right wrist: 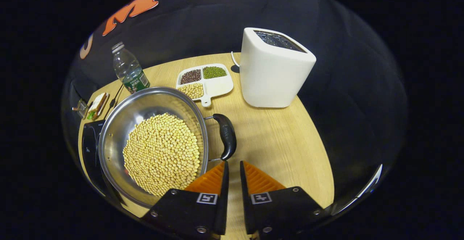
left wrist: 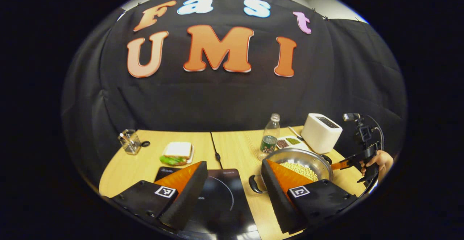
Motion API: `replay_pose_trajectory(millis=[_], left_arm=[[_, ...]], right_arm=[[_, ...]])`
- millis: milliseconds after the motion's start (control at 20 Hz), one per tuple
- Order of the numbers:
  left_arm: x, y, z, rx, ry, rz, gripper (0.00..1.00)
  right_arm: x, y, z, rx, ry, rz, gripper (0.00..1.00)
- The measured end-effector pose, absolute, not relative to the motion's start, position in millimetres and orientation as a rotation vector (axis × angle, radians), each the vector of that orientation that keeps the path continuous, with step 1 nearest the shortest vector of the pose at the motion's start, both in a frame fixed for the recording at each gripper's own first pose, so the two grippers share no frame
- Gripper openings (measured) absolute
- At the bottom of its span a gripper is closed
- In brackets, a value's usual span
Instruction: First push the handle of the pot to place it horizontally, then grasp the pot with both hands and set it on the induction cooktop.
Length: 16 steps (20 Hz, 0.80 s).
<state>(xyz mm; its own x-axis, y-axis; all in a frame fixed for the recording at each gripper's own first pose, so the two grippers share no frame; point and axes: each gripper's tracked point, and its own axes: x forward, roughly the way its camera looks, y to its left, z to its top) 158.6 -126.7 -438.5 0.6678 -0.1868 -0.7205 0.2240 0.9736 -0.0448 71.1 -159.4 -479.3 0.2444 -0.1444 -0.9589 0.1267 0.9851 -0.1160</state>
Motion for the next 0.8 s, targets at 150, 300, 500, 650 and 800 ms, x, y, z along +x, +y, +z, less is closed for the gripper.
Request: replay_pose_trajectory(millis=[150,300,500,650,800], left_arm=[[152,-150,-480,0.044,0.914,-0.268,0.98],[146,-172,-518,0.034,1.005,-0.274,0.98],[140,-186,-564,-0.001,1.129,-0.252,0.98],[141,-189,-584,0.015,1.165,-0.241,0.98],[141,-199,-603,0.001,1.195,-0.242,0.98]], right_arm=[[83,-153,-468,0.034,1.267,-0.157,0.45],[90,-141,-466,0.088,1.260,-0.108,0.58],[98,-140,-478,0.085,1.266,-0.098,0.74],[105,-142,-484,0.067,1.268,-0.089,0.81],[108,-142,-495,0.033,1.276,-0.081,0.81]])
